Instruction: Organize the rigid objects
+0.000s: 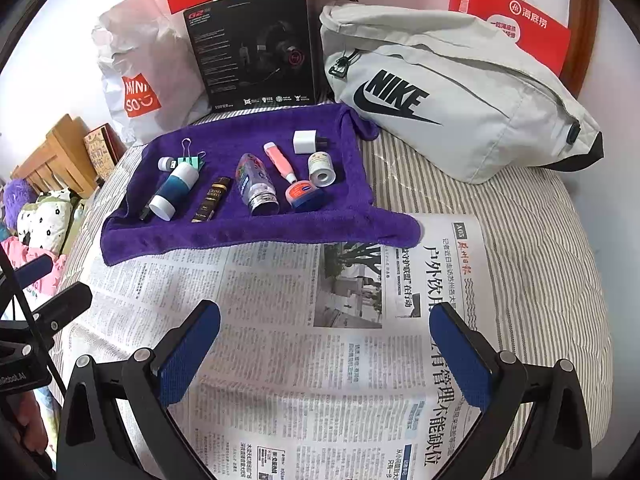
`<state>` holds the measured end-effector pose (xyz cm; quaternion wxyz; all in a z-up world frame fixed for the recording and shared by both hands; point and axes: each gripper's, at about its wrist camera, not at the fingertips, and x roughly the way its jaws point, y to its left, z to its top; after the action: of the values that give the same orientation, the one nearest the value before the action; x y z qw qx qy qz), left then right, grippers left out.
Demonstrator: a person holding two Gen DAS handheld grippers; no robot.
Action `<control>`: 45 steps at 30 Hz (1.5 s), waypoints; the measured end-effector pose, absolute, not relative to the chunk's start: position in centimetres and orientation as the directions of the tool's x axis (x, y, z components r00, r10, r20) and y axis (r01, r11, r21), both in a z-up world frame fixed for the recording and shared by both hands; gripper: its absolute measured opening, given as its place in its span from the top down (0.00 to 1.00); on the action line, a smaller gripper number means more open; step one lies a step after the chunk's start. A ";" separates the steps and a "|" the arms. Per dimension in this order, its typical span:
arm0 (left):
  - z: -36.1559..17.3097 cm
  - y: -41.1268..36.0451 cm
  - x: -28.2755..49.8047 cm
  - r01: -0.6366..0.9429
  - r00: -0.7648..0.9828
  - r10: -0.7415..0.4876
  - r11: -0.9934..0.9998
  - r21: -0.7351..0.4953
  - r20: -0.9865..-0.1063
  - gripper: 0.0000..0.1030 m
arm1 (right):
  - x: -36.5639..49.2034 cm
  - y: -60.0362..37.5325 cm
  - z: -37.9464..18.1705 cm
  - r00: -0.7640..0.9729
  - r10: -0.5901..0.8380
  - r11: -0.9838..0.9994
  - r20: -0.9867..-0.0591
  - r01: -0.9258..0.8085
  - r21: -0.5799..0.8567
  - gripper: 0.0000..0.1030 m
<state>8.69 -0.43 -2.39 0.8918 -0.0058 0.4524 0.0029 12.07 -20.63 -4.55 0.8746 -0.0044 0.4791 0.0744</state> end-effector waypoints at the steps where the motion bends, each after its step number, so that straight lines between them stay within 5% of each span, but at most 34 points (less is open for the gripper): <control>1: -2.4 -0.4 8.6 -0.012 0.589 0.001 1.000 -0.007 -0.808 0.00 | 12.0 -20.5 -4.5 0.528 0.126 0.989 -0.840 -0.137 0.062 0.00; 45: -2.4 0.0 8.3 -0.028 0.577 0.027 1.000 0.013 -0.816 0.00 | 11.5 -20.3 -4.5 0.508 0.127 0.987 -0.852 -0.147 0.059 0.00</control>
<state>8.33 0.04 -2.38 0.8880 -0.0006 0.4596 0.0153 11.50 -20.33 -4.46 0.8684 -0.0103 0.4895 0.0787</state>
